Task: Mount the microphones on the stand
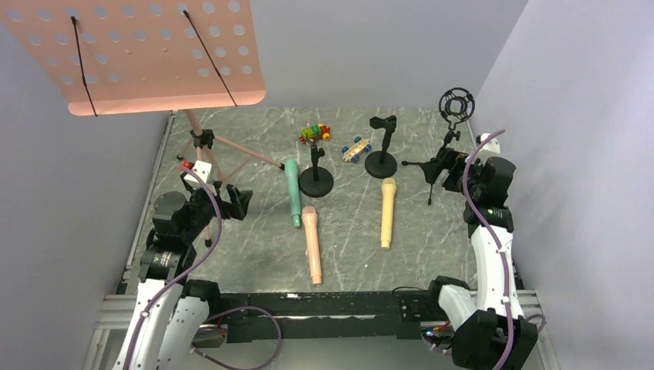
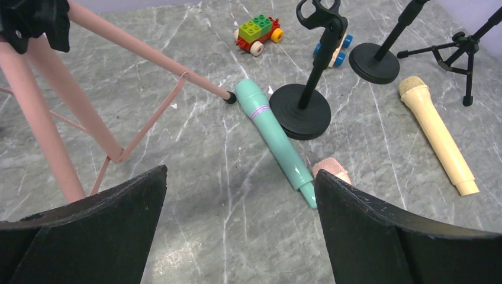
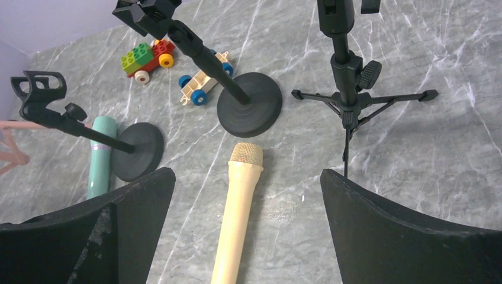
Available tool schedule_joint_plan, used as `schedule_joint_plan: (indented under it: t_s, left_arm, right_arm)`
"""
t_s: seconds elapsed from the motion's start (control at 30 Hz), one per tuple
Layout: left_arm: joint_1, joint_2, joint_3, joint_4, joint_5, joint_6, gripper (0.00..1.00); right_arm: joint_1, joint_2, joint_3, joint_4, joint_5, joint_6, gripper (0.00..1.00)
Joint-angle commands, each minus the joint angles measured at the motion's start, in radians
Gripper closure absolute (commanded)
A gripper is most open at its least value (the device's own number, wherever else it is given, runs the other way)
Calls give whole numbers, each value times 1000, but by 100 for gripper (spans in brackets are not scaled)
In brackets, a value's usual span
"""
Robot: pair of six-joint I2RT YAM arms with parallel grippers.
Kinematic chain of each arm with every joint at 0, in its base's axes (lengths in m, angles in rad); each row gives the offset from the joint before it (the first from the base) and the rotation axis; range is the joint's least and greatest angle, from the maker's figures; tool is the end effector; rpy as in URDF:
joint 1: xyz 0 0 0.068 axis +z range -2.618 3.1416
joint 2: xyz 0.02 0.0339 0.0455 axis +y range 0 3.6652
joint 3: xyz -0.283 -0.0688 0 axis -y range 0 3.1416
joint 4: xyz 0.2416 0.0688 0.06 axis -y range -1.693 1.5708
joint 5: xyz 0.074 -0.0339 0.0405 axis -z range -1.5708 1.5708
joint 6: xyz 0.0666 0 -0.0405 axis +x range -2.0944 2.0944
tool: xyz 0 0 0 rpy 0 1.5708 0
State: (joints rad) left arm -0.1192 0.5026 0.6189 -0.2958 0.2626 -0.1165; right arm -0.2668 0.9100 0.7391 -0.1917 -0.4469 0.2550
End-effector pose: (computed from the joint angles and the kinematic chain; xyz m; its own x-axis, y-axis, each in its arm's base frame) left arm 0.1380 -0.0339 0.3128 -0.2189 -0.0868 -0.9719 0.3453 0.9247 -0.1604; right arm 0.2197 -0.0302 0.3074 -0.3694 0.3368 -0.8661 -0.0608 0.9213 0.3842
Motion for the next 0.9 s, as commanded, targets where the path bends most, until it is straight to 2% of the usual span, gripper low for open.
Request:
schedule_joint_plan:
  t_s: [0.0,0.33,0.43,0.53,0.6,0.7,0.87]
  left_arm:
    - [-2,14,8,41,36,10,1]
    - [-2,23,1,53,54,4,1]
    - [-2,24,1,55,57,2,1]
    - [-2,25,0,56,58,-1,1]
    - [-2,29,-2,58,58,-3,1]
    - [-2,41,3,50,58,-3,1]
    - [-2,45,7,46,56,-3,1]
  right_arm:
    - [-5,-7,27,41,-15,22,0]
    - [-3,17,-10,81,-150,-68,0]
    - [-3,8,-53,116,-264,-158,0]
    - [-1,3,-102,138,-453,-317,0]
    - [15,0,-106,91,-539,-445,0]
    - [61,12,-72,-24,-550,-563,0]
    - [159,161,30,-188,-493,-584,0]
